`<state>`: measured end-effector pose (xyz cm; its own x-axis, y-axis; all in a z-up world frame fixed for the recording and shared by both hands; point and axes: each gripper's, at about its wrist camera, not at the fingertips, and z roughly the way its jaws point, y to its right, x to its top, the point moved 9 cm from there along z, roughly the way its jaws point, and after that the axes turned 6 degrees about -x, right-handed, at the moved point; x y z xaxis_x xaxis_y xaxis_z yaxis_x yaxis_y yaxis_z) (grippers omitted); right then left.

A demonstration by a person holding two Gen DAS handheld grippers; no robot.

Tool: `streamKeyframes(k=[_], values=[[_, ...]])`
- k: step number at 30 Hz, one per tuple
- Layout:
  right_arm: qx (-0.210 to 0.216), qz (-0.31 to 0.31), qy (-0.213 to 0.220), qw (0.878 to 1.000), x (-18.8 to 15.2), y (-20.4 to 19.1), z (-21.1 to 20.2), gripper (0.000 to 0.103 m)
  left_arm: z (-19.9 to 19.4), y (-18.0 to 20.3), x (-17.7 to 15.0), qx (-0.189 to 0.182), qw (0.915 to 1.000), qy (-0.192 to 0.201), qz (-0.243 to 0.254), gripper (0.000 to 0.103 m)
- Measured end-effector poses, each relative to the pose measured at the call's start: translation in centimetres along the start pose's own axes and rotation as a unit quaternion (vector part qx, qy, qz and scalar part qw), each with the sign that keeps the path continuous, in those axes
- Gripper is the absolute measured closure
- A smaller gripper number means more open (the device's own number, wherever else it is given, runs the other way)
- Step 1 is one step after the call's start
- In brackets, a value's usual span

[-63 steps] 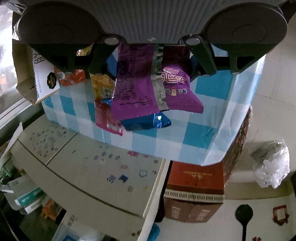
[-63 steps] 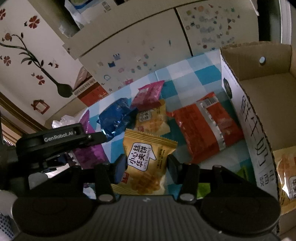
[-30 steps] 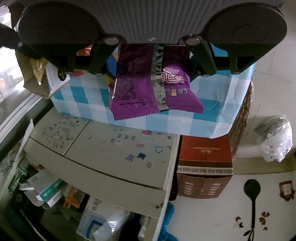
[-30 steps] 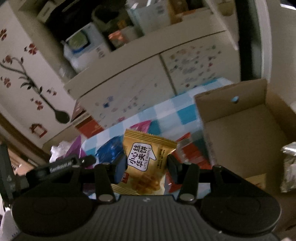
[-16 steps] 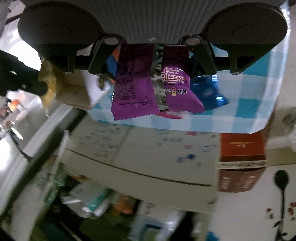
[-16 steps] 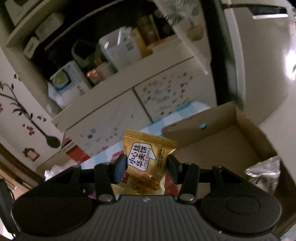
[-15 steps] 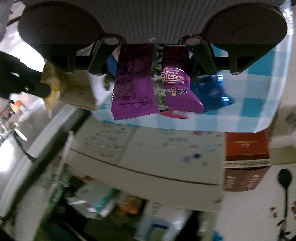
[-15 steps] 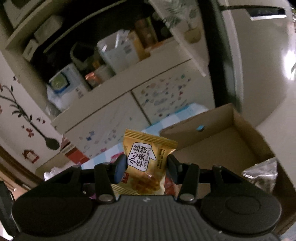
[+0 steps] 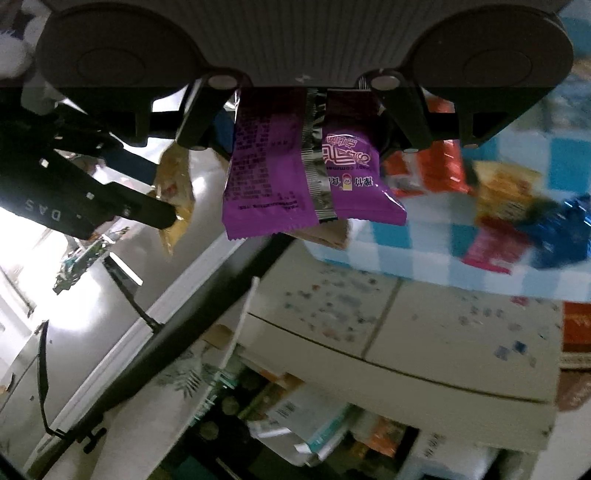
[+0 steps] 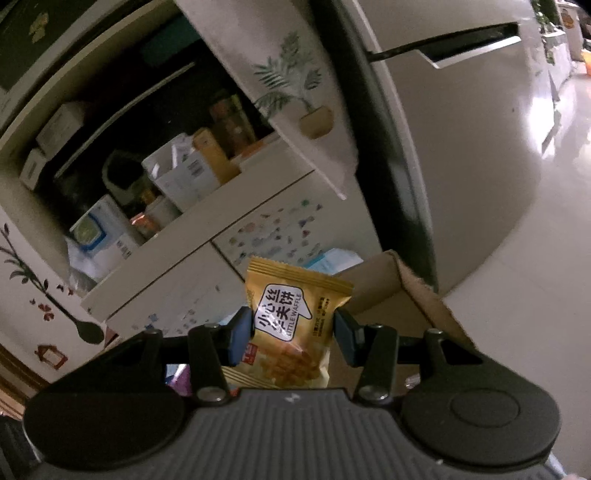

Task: Organize snacks
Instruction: 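Carry the purple and yellow packets into the cardboard box and open both tools, then lift both open tools out of the box and back over the table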

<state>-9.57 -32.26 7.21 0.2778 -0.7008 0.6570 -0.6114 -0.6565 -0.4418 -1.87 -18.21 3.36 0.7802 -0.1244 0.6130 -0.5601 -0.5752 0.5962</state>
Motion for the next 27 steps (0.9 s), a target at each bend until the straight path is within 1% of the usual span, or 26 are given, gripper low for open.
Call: streamKeyframes(k=[2, 7, 14, 16, 18, 19, 20, 21, 22, 27], values=[[-0.003, 0.006, 0.001, 1.000, 0.3, 0.7, -0.1, 0.054, 0.8, 1.0, -0.5, -0.006, 1.0000, -0.005, 0.002, 0.028], [-0.012, 0.024, -0.001, 1.000, 0.8, 2.1, 0.0, 0.054, 2.7, 2.9, -1.9, -0.006, 0.9995, -0.026, 0.019, 0.028], [-0.022, 0.047, -0.006, 0.999, 0.9, 3.3, 0.5, 0.054, 4.2, 4.1, -2.9, 0.007, 0.9979, -0.044, 0.048, 0.028], [-0.025, 0.058, -0.010, 0.998, 0.8, 3.7, 0.7, 0.051, 4.5, 4.1, -3.0, 0.011, 0.9976, -0.045, 0.052, 0.027], [-0.025, 0.076, -0.013, 0.997, 0.8, 4.2, 0.9, 0.050, 4.5, 4.2, -3.0, 0.009, 0.9976, -0.042, 0.053, 0.021], [-0.023, 0.082, -0.014, 0.996, 0.9, 4.3, 0.9, 0.048, 4.4, 4.3, -3.0, 0.008, 0.9978, -0.040, 0.052, 0.018], [-0.021, 0.088, -0.014, 0.996, 1.0, 4.4, 0.9, 0.045, 4.2, 4.2, -2.9, 0.011, 0.9980, -0.037, 0.050, 0.011], [-0.018, 0.094, -0.012, 0.995, 1.0, 4.4, 0.8, 0.038, 4.1, 4.3, -2.7, 0.015, 0.9981, -0.034, 0.049, 0.006], [-0.016, 0.098, -0.011, 0.995, 1.1, 4.5, 0.8, 0.035, 3.8, 4.3, -2.5, 0.017, 0.9983, -0.030, 0.048, 0.005], [-0.011, 0.102, -0.011, 0.995, 1.2, 4.4, 0.7, 0.035, 2.9, 3.9, -1.5, 0.027, 0.9975, -0.026, 0.060, 0.005]])
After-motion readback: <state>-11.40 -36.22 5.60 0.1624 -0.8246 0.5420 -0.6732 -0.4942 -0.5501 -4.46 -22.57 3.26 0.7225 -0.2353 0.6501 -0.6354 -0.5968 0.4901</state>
